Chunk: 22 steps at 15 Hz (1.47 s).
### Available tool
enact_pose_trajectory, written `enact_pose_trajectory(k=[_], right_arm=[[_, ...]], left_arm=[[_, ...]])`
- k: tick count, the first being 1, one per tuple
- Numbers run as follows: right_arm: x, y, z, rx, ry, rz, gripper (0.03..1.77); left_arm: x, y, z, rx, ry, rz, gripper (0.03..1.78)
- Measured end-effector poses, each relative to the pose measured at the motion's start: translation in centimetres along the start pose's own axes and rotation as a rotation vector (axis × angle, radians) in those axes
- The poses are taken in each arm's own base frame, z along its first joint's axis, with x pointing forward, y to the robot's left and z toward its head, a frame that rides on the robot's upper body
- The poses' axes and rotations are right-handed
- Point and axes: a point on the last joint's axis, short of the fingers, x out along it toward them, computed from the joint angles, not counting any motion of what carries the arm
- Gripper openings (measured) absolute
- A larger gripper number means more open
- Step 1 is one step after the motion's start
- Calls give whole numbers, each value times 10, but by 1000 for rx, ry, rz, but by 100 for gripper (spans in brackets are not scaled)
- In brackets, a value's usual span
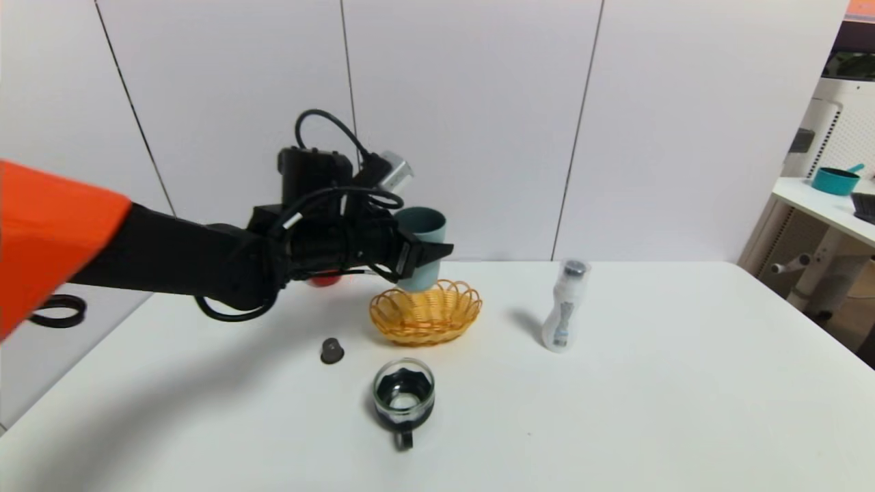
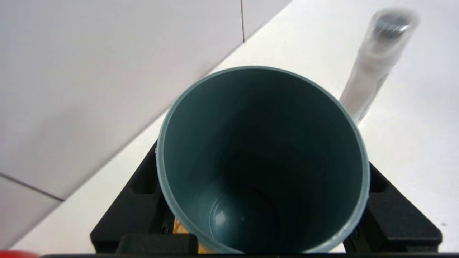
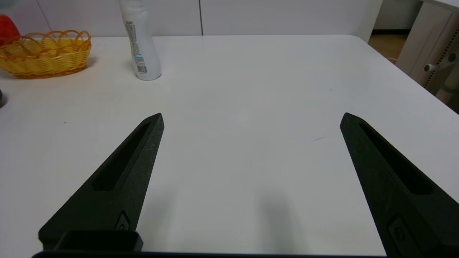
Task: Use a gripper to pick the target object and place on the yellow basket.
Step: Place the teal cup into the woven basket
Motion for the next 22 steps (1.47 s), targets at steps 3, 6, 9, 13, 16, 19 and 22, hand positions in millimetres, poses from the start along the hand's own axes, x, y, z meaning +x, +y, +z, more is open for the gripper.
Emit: enact_pose_trajectory(k=[3, 6, 9, 13, 16, 19, 22], right_arm=[[0, 0, 0, 0, 0, 0, 170], [0, 0, 0, 0, 0, 0, 170], [0, 0, 0, 0, 0, 0, 170], [0, 0, 0, 0, 0, 0, 170], [0, 0, 0, 0, 0, 0, 170], [0, 0, 0, 0, 0, 0, 170], [0, 0, 0, 0, 0, 0, 170]], left_arm=[[35, 5, -34, -38, 53, -47, 117], [54, 9, -55, -69, 83, -58, 117], [61, 10, -66, -95, 101, -60, 127], [63, 12, -64, -86, 73, -53, 144], [57, 12, -54, -84, 52, -49, 153], [40, 9, -27, -83, 8, -43, 158], [3, 4, 21, -63, -60, 16, 162]])
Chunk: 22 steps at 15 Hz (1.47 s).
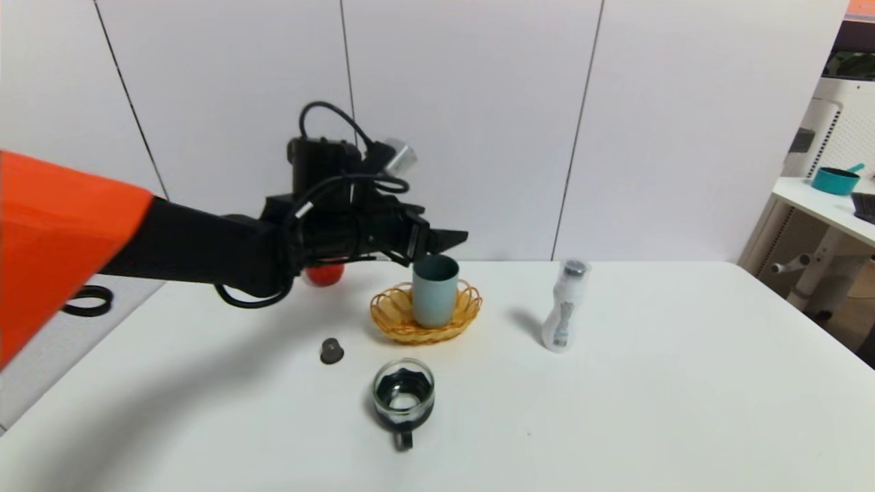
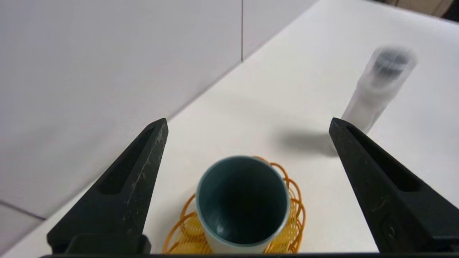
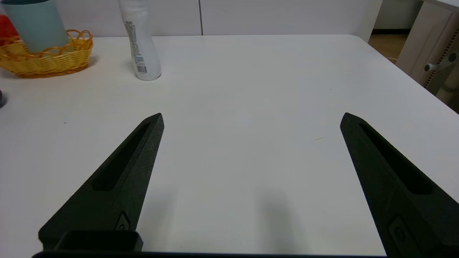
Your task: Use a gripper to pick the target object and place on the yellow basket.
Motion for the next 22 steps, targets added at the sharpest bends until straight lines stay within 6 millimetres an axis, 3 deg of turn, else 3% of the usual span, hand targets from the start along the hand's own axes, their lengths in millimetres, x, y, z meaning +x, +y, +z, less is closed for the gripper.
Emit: enact_pose_trajectory(k=[2, 4, 7, 10, 14, 19, 22], right_arm=[[0, 0, 0, 0, 0, 0, 170], [0, 0, 0, 0, 0, -1, 170], [0, 0, 0, 0, 0, -1, 170], [0, 0, 0, 0, 0, 0, 170], [0, 0, 0, -1, 0, 0, 170], [0, 0, 0, 0, 0, -1, 170], [0, 0, 0, 0, 0, -1, 170]], left_arm=[[-38, -4, 37, 18, -43, 80, 164], [-90, -1, 67, 49, -73, 206, 166], [-167, -3, 71, 68, -52, 400, 167], [-234, -18, 32, 19, 26, 548, 167], [-293, -66, -37, -69, 79, 640, 169], [-335, -125, -130, -99, 102, 708, 169], [-348, -148, -168, -85, 113, 764, 169]])
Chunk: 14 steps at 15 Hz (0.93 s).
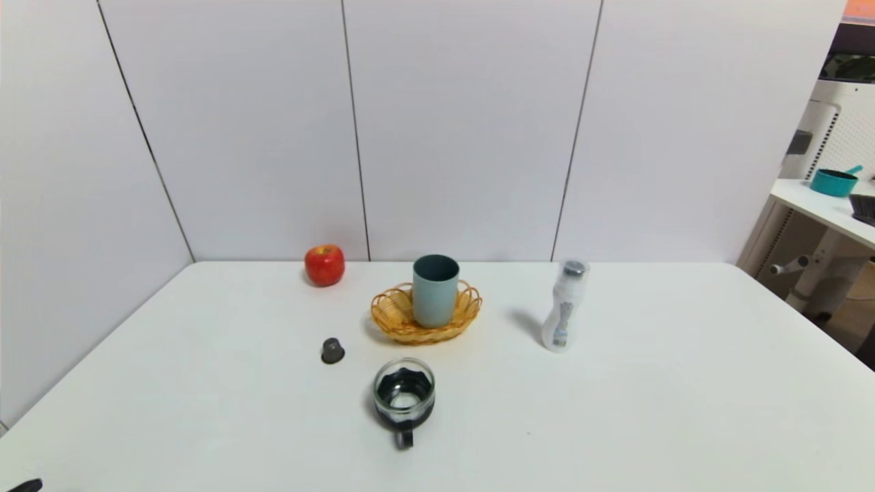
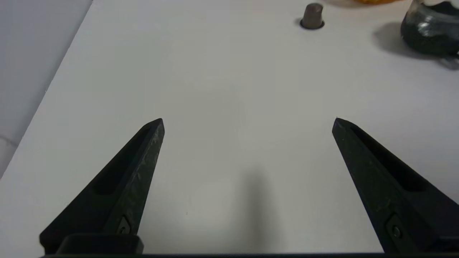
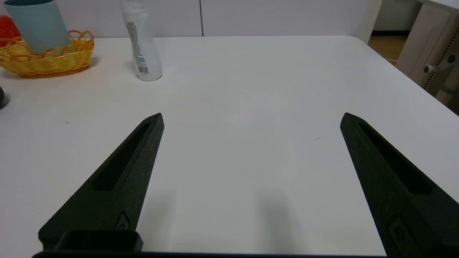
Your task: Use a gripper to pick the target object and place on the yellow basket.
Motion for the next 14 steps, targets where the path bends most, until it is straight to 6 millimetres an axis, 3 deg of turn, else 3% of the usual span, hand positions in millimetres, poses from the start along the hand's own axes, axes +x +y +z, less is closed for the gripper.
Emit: enact_pose_trajectory(k=[5, 14], right_arm=[[0, 0, 0, 0, 0, 0, 170], [0, 0, 0, -1, 0, 0, 170]], left_arm=[[-22, -4, -26, -85, -131, 90, 169], [-28, -4, -30, -128, -211, 102, 169]])
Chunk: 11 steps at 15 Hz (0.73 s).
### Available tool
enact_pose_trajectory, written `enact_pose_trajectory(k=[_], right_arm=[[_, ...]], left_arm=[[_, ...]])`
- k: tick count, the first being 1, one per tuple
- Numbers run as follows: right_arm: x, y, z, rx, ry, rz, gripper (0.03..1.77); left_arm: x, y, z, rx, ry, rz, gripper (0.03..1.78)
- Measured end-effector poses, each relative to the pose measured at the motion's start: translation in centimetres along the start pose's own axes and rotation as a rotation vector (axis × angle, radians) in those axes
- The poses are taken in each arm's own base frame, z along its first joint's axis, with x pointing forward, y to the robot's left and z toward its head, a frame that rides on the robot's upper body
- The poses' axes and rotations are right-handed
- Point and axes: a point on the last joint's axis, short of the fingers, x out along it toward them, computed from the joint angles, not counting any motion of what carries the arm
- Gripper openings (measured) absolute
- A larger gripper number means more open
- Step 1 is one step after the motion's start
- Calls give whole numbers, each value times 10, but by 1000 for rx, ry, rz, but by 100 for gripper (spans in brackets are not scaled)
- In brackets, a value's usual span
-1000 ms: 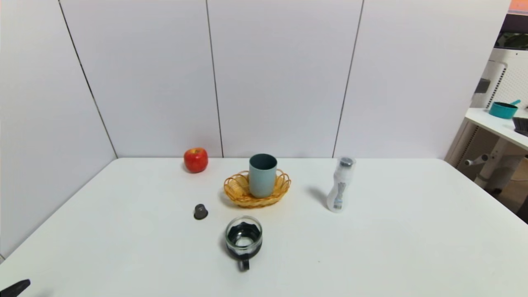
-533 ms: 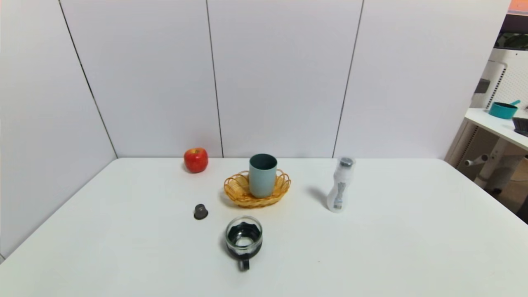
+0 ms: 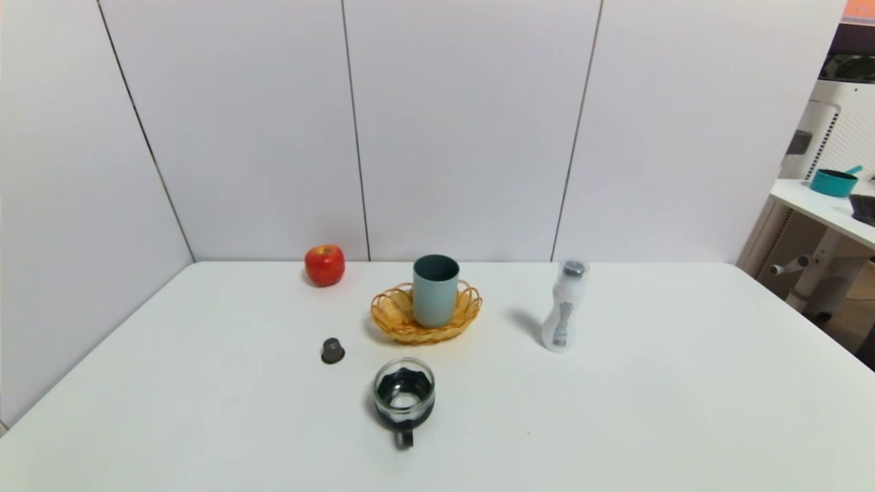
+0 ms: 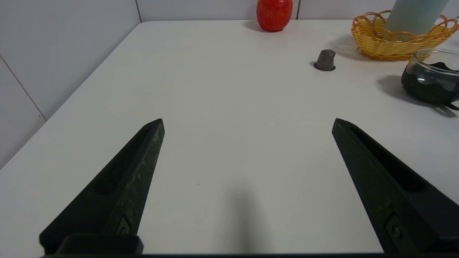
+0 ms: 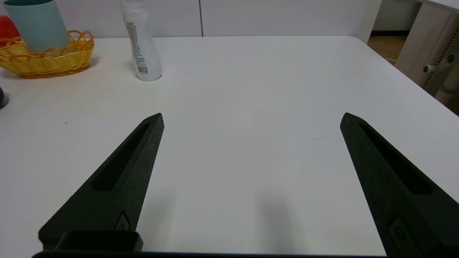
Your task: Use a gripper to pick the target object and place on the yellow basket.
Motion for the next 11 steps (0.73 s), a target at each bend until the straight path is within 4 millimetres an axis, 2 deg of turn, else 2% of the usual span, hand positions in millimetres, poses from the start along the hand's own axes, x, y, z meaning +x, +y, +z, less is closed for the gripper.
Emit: enact_pose_trajectory(k=[11], right_arm=[[0, 0, 0, 1, 0, 0, 170]], left_arm=[[0, 0, 0, 0, -1, 0, 169]])
